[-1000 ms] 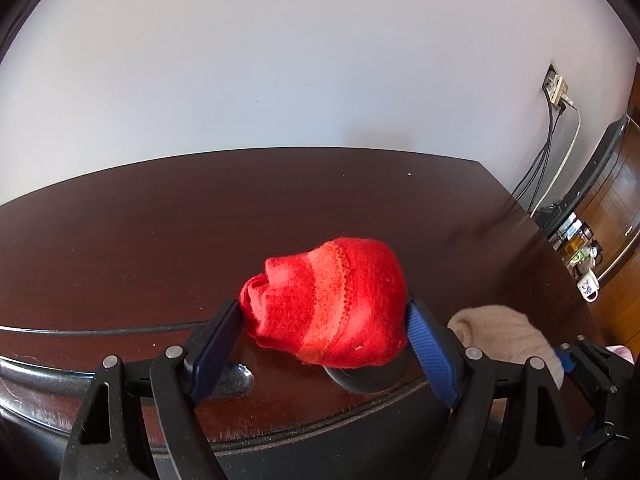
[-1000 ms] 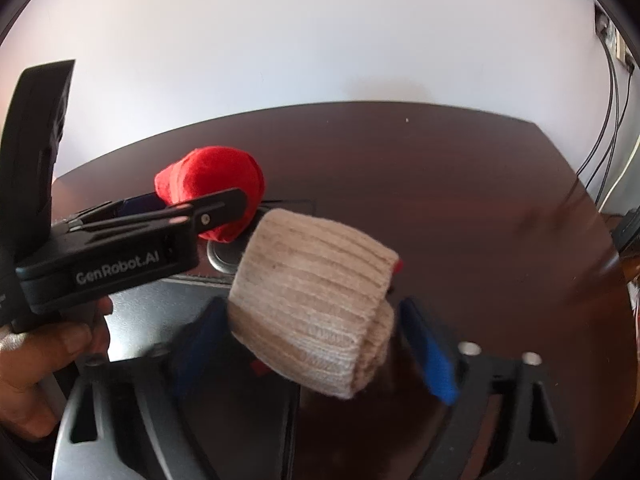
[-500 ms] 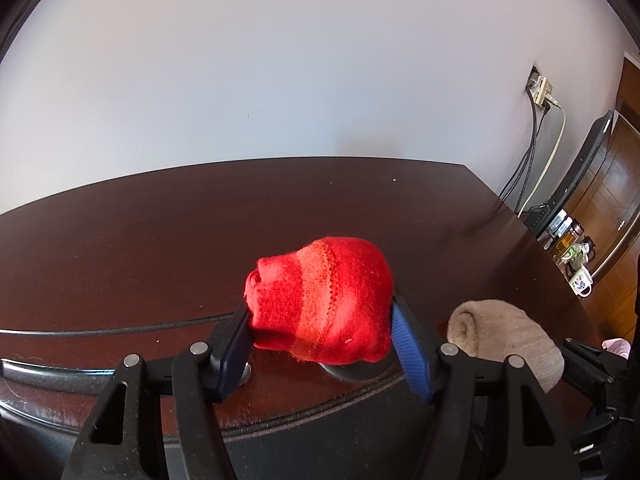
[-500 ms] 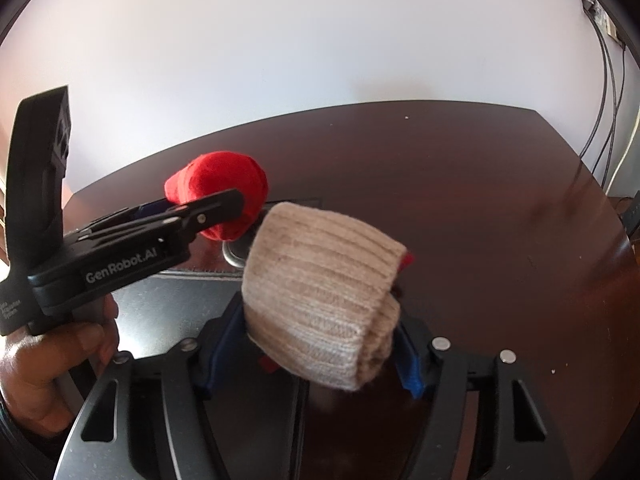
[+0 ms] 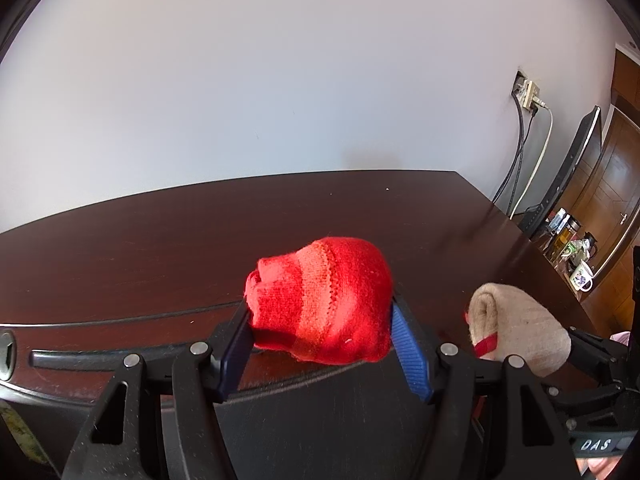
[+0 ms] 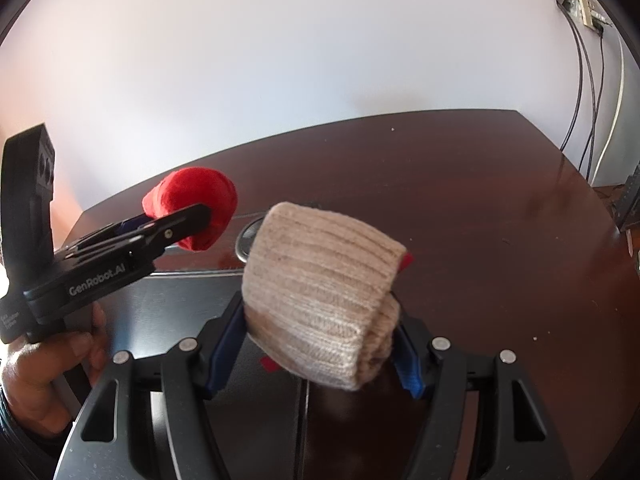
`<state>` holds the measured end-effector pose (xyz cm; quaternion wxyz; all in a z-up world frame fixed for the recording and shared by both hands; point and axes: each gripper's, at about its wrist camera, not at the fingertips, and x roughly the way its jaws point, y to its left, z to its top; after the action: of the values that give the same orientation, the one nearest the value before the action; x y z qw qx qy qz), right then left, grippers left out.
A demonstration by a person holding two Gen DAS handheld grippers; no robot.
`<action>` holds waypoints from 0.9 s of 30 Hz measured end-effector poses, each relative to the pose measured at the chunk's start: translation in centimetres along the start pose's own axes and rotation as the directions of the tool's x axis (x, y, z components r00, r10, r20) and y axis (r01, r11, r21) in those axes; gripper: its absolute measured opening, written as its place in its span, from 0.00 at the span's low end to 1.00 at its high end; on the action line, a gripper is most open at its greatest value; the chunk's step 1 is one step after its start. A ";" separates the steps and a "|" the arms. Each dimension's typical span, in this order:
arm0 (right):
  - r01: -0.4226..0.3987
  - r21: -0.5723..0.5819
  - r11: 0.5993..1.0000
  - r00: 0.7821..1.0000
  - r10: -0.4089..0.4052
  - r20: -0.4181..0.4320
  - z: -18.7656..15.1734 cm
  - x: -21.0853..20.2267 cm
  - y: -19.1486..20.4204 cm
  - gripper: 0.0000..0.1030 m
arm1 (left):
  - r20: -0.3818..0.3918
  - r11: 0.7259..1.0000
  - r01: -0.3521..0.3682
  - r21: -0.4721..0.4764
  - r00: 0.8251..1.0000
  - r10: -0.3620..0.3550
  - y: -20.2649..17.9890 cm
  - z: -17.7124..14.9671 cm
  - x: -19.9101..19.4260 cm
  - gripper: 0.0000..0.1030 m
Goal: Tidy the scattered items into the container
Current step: 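Lift and carry the red sock and beige sock over the steel basin with both grippers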
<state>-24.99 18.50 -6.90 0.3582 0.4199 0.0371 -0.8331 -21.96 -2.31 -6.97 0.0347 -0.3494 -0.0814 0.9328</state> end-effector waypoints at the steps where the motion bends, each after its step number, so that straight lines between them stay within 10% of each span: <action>1: 0.000 0.001 1.000 1.000 0.000 0.003 0.1 0.0 0.0 0.65 | 0.004 1.000 -0.001 0.000 1.000 0.001 0.0 0.0 -0.4 0.64; 27: -0.050 -0.058 0.997 0.995 0.055 0.078 -0.9 -5.0 7.5 0.65 | 0.119 1.000 -0.015 0.000 0.993 0.015 0.7 -1.7 -11.6 0.64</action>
<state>-17.70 16.09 -2.07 0.3929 0.3771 0.0353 -0.8380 -12.11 -4.13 -0.91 0.0229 -0.2940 -0.0804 0.9521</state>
